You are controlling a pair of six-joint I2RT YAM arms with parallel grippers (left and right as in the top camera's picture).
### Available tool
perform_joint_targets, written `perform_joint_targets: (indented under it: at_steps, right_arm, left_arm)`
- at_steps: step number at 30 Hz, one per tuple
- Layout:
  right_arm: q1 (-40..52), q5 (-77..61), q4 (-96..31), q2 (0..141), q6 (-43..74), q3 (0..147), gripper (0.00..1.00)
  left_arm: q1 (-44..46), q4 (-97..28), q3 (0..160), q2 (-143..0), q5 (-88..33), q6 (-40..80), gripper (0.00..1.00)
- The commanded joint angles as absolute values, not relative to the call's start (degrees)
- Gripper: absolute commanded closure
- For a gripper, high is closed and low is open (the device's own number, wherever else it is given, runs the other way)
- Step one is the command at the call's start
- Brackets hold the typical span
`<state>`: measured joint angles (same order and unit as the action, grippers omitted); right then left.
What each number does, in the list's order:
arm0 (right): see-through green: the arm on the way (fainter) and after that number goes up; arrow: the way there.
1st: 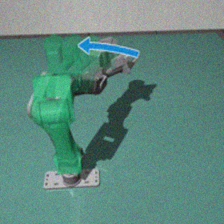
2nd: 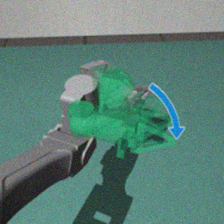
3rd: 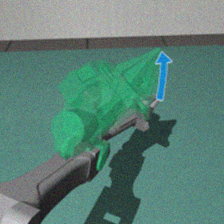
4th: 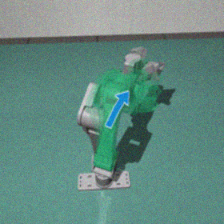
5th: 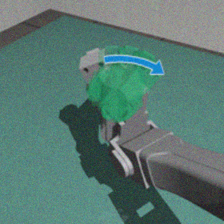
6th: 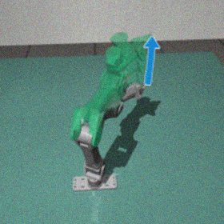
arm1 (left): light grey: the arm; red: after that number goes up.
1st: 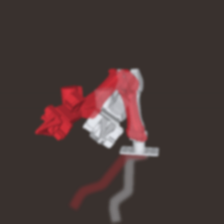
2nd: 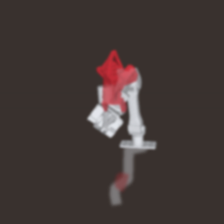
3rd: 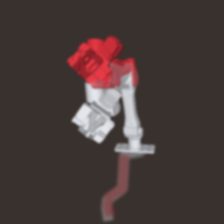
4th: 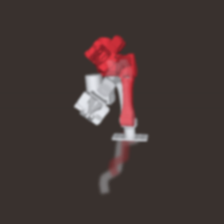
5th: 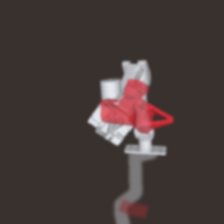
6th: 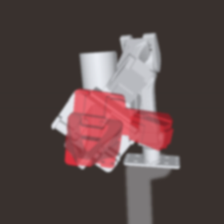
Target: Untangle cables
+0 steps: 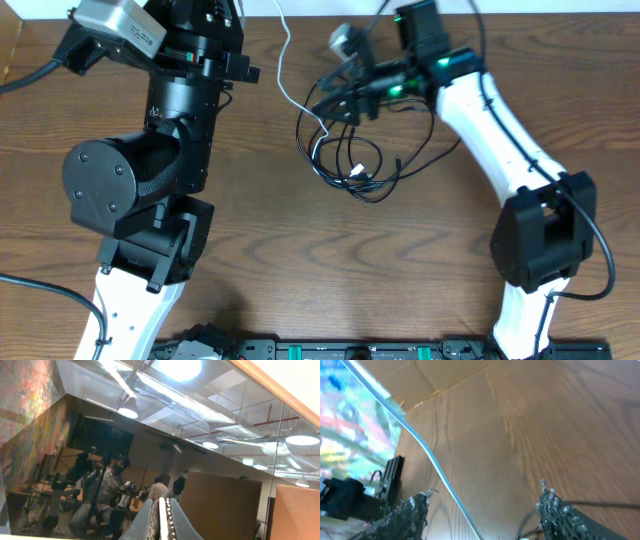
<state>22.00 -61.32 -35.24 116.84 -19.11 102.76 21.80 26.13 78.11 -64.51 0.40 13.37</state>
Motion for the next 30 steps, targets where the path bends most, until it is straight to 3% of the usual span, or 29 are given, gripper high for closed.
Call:
perform_joint_targets:
  at_steps: [1,4,7,8,15,20,30]
  right_arm:
    - [25.8,-55.9,-35.2,117.4,-20.8,103.3,0.39]
    - [27.6,-51.4,-34.6,117.4,-19.3,103.3,0.56]
    - [28.2,-44.7,-34.0,117.2,-14.3,103.4,0.94]
    - [28.1,-43.0,-34.0,116.8,-12.8,103.5,0.99]
    - [25.4,-27.0,-37.5,107.7,-8.3,106.1,0.99]
    - [22.1,-23.6,-36.3,97.4,-6.9,107.7,0.99]
    - [15.9,-20.7,-35.4,85.7,-3.2,109.1,0.99]
  left_arm:
    - [21.6,26.1,77.9,-64.3,1.1,13.9,0.93]
    - [21.6,25.9,77.9,-64.4,1.1,13.9,0.93]
    - [21.6,25.5,77.9,-64.3,1.2,13.9,0.93]
    - [21.5,24.8,77.9,-64.3,1.2,13.8,0.93]
    - [21.5,8.0,77.9,-64.4,6.5,13.8,0.92]
    - [21.5,-7.2,77.9,-64.4,10.4,13.2,0.93]
    - [21.6,-16.3,77.9,-65.0,9.7,13.2,0.92]
